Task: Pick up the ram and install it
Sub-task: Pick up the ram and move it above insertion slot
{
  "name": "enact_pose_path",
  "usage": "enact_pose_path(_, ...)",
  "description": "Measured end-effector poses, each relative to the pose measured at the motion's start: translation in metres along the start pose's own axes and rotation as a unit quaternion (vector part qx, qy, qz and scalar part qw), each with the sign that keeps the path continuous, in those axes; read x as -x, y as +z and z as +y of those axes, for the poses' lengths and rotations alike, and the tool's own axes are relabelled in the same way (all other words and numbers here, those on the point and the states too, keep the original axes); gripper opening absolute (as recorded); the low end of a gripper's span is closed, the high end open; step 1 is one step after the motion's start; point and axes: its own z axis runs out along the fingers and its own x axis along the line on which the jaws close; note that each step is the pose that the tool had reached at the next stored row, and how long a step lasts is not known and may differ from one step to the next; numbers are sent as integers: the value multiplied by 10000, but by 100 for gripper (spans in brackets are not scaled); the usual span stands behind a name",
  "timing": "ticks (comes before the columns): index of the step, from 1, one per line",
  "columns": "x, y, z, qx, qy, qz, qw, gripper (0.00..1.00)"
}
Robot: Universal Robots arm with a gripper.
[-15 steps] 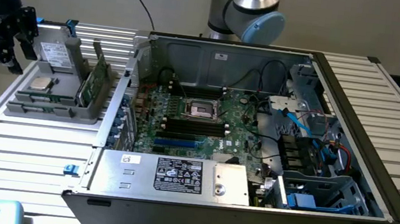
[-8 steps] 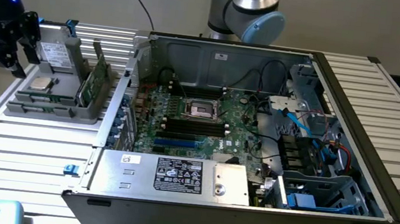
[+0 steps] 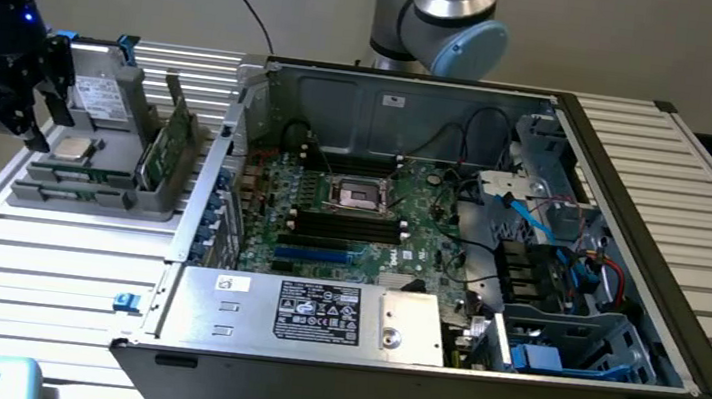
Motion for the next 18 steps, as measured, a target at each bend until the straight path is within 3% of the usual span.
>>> enact_pose_path(18, -69, 326, -102, -1, 1, -1, 10000, 55)
